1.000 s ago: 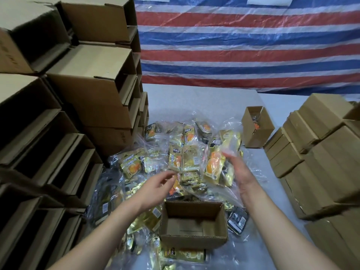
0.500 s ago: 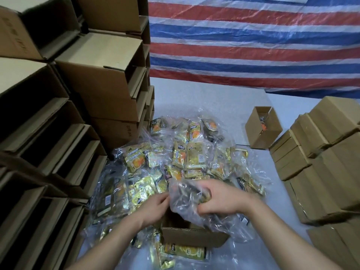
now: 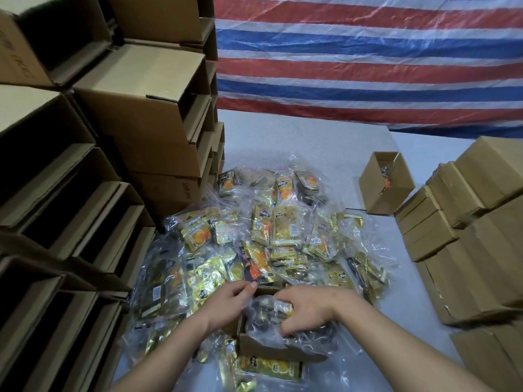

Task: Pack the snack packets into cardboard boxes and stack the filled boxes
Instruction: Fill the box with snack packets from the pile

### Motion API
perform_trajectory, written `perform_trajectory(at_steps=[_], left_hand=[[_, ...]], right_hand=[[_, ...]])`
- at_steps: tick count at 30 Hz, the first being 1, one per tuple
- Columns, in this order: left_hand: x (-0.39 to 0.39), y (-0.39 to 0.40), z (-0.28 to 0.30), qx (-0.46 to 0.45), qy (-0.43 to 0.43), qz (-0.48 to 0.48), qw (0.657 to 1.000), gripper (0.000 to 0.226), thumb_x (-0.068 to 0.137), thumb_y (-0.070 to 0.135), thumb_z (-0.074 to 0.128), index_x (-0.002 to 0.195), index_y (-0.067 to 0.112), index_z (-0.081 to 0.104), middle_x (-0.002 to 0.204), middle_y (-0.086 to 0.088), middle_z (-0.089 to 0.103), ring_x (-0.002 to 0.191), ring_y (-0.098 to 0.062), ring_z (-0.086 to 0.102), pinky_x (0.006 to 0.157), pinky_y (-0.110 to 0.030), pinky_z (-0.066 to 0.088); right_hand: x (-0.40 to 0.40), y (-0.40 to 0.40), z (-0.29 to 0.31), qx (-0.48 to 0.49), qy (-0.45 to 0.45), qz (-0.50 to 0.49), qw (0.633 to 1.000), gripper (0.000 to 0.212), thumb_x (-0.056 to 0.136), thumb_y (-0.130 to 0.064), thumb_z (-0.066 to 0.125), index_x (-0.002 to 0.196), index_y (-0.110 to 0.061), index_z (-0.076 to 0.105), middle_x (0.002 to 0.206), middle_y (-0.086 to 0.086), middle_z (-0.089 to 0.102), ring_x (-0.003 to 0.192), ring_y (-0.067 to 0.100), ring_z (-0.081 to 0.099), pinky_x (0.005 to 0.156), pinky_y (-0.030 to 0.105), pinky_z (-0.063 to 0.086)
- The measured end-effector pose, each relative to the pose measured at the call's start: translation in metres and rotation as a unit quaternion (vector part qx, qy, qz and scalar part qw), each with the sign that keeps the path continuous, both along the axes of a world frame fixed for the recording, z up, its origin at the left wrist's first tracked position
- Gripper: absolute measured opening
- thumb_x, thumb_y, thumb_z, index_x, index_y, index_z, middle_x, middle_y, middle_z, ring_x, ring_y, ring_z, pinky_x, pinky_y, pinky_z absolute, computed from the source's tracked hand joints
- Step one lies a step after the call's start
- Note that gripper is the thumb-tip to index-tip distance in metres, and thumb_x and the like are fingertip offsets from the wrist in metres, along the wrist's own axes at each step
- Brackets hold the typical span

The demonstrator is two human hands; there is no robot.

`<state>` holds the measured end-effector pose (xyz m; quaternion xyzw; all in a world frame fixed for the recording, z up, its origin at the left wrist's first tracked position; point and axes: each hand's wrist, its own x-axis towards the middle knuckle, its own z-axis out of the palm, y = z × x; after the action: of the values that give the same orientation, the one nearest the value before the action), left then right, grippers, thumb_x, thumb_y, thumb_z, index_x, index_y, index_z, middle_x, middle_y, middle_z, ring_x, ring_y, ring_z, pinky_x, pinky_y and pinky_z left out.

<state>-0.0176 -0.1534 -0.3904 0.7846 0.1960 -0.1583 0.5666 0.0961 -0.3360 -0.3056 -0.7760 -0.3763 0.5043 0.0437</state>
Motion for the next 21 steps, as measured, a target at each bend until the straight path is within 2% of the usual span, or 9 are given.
perform_trajectory(at_steps=[3, 6, 8, 9, 11, 13, 15, 18, 21], left_hand=[[-0.001, 0.001, -0.006, -0.006, -0.004, 0.016, 1.0, 0.034, 0.099, 0.056, 0.046, 0.097, 0.037, 0.073, 0.081, 0.009, 0.072, 0.074, -0.007, 0.066, 0.077, -0.03, 0.051], [-0.002, 0.001, -0.012, -0.015, -0.01, 0.02, 1.0, 0.029, 0.099, 0.055, 0.048, 0.097, 0.041, 0.073, 0.069, 0.006, 0.063, 0.063, -0.007, 0.058, 0.067, -0.028, 0.046], [-0.003, 0.002, -0.015, -0.016, -0.012, 0.023, 1.0, 0.026, 0.099, 0.054, 0.048, 0.096, 0.043, 0.072, 0.069, 0.005, 0.06, 0.062, -0.007, 0.056, 0.065, -0.027, 0.044], [-0.003, 0.003, -0.016, -0.014, -0.015, 0.023, 1.0, 0.026, 0.099, 0.054, 0.049, 0.096, 0.043, 0.072, 0.07, 0.002, 0.061, 0.063, -0.007, 0.057, 0.065, -0.027, 0.045], [-0.004, 0.002, -0.017, -0.012, -0.023, 0.023, 0.999, 0.027, 0.099, 0.054, 0.049, 0.092, 0.042, 0.072, 0.073, 0.0, 0.063, 0.066, -0.006, 0.057, 0.069, -0.028, 0.046], [-0.005, 0.0, -0.017, -0.013, -0.031, 0.027, 0.999, 0.03, 0.098, 0.055, 0.048, 0.087, 0.041, 0.071, 0.07, 0.008, 0.06, 0.066, -0.003, 0.055, 0.071, -0.029, 0.045], [-0.005, -0.002, -0.016, -0.009, -0.03, 0.042, 0.999, 0.032, 0.097, 0.056, 0.048, 0.087, 0.038, 0.072, 0.076, 0.006, 0.064, 0.072, -0.009, 0.06, 0.076, -0.031, 0.046], [-0.005, -0.004, -0.019, 0.001, -0.026, 0.058, 0.998, 0.036, 0.099, 0.054, 0.05, 0.095, 0.027, 0.074, 0.093, -0.007, 0.07, 0.088, -0.019, 0.064, 0.086, -0.035, 0.05], [-0.008, -0.008, -0.019, 0.016, -0.031, 0.063, 0.997, 0.028, 0.097, 0.058, 0.05, 0.093, 0.042, 0.073, 0.088, 0.001, 0.071, 0.082, -0.008, 0.065, 0.079, -0.028, 0.05]], right_hand=[[0.0, 0.007, -0.007, -0.031, 0.008, 0.013, 0.999, 0.071, 0.08, -0.051, 0.064, 0.142, -0.024, 0.042, 0.125, -0.002, 0.06, 0.106, 0.019, 0.062, 0.087, 0.036, 0.053], [0.0, 0.013, -0.015, -0.07, 0.022, 0.026, 0.997, 0.078, 0.079, -0.057, 0.062, 0.144, -0.022, 0.037, 0.105, -0.007, 0.058, 0.091, 0.016, 0.06, 0.07, 0.032, 0.049], [-0.003, 0.016, -0.021, -0.097, 0.018, 0.036, 0.994, 0.079, 0.078, -0.06, 0.059, 0.143, -0.022, 0.036, 0.104, -0.005, 0.054, 0.086, 0.015, 0.058, 0.066, 0.031, 0.046], [-0.006, 0.017, -0.025, -0.109, 0.013, 0.043, 0.993, 0.077, 0.079, -0.06, 0.058, 0.142, -0.02, 0.038, 0.109, -0.002, 0.054, 0.087, 0.016, 0.058, 0.068, 0.032, 0.048], [-0.01, 0.018, -0.036, -0.13, -0.003, 0.055, 0.99, 0.07, 0.083, -0.056, 0.055, 0.137, -0.015, 0.041, 0.118, 0.004, 0.057, 0.097, 0.023, 0.062, 0.082, 0.038, 0.054], [-0.015, 0.016, -0.047, -0.143, -0.023, 0.056, 0.988, 0.062, 0.088, -0.051, 0.056, 0.135, -0.013, 0.041, 0.115, 0.006, 0.058, 0.102, 0.029, 0.063, 0.09, 0.043, 0.055], [-0.021, 0.014, -0.059, -0.129, -0.047, 0.056, 0.989, 0.056, 0.093, -0.042, 0.058, 0.137, -0.01, 0.04, 0.114, 0.009, 0.059, 0.103, 0.033, 0.063, 0.084, 0.039, 0.053], [-0.03, 0.013, -0.073, -0.082, -0.091, 0.063, 0.99, 0.053, 0.098, -0.029, 0.06, 0.14, -0.003, 0.04, 0.125, 0.018, 0.06, 0.109, 0.037, 0.061, 0.076, 0.037, 0.043], [-0.036, 0.009, -0.079, -0.073, -0.122, 0.074, 0.987, 0.056, 0.096, -0.028, 0.063, 0.14, -0.003, 0.04, 0.128, 0.021, 0.059, 0.113, 0.04, 0.061, 0.084, 0.042, 0.048]])
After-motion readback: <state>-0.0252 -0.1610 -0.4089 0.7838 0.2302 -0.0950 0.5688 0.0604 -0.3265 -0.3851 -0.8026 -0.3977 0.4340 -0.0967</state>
